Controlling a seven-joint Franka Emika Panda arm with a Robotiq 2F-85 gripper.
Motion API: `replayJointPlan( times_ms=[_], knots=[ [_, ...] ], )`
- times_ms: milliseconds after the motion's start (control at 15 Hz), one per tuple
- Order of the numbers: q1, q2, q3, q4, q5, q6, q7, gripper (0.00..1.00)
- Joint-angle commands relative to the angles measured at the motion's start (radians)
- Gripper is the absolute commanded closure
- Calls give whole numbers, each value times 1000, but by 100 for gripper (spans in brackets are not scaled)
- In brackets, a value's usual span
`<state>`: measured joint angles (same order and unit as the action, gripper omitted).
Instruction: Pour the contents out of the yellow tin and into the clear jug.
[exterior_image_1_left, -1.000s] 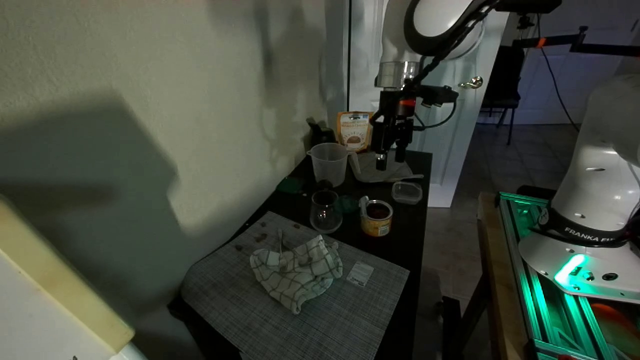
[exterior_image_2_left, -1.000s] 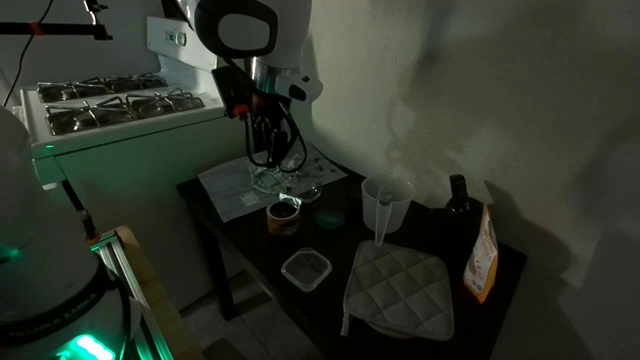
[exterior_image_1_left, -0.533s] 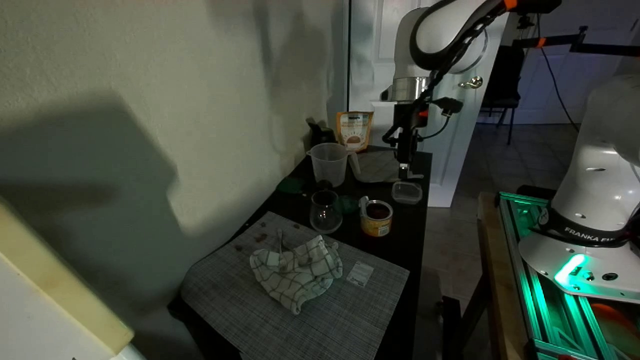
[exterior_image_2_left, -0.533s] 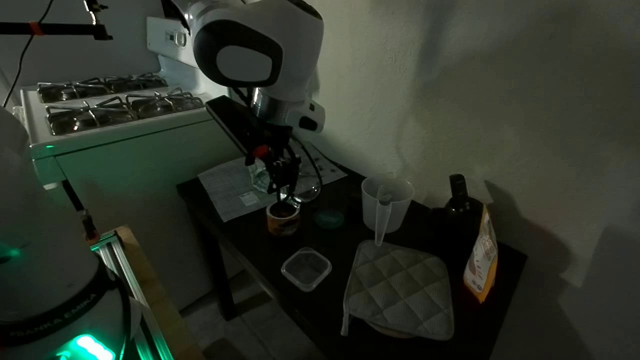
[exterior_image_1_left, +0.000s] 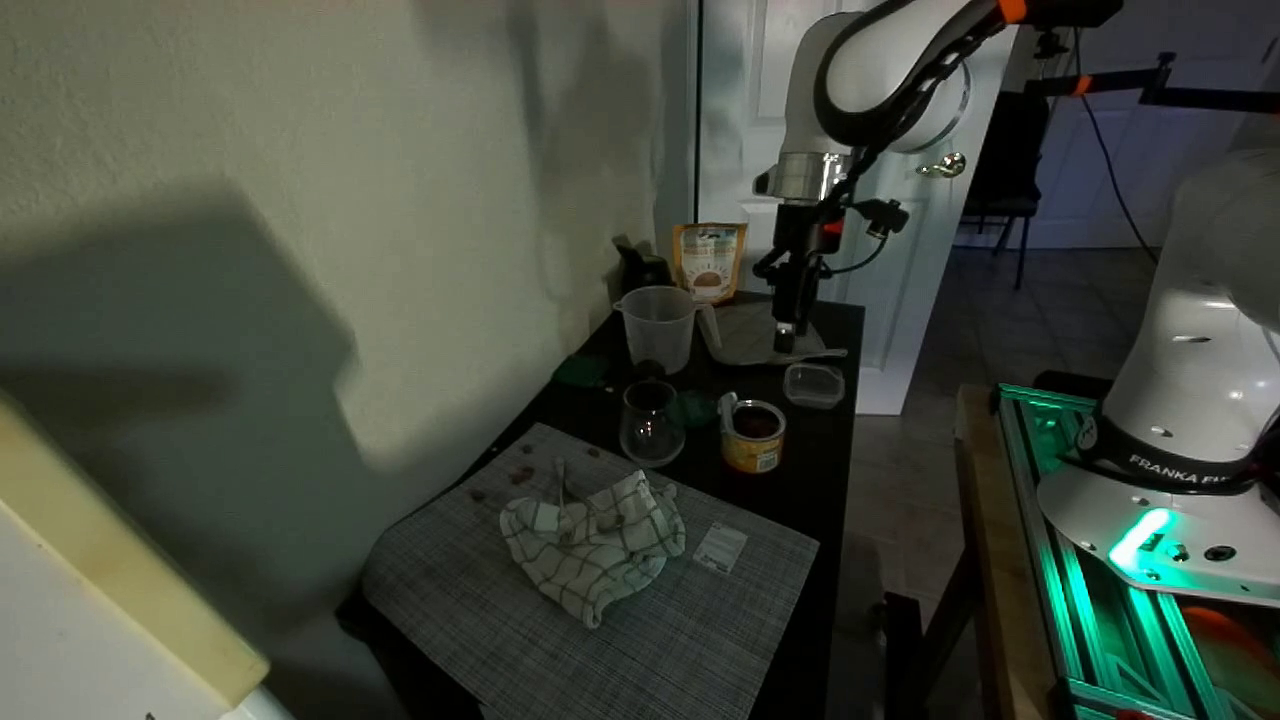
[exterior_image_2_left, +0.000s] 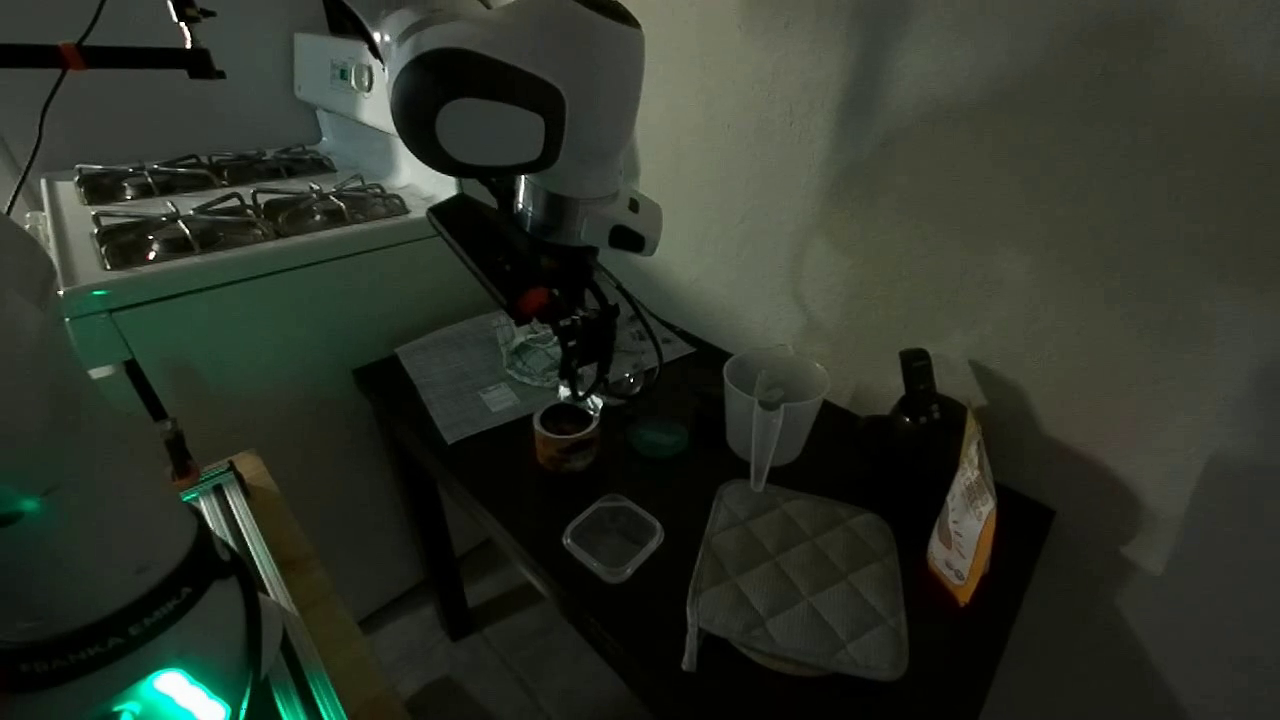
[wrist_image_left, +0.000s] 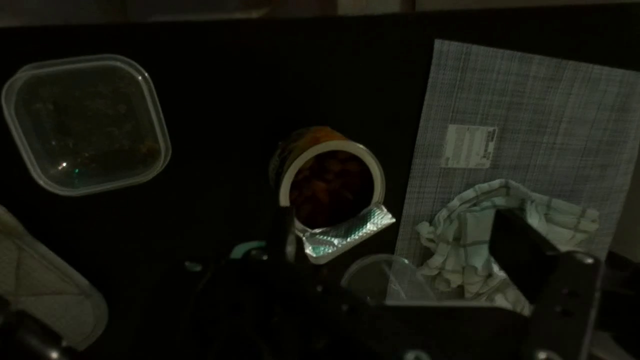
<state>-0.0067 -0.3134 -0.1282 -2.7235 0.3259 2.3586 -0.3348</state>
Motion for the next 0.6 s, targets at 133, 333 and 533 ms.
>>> replayJointPlan(
  times_ms=[133, 333, 533],
  knots=[
    [0, 151, 8, 10, -45, 172, 27, 0],
    [-4, 237, 6, 14, -28, 285, 35, 0],
    [-1, 325, 19, 30, 12, 367, 45, 9]
  ],
)
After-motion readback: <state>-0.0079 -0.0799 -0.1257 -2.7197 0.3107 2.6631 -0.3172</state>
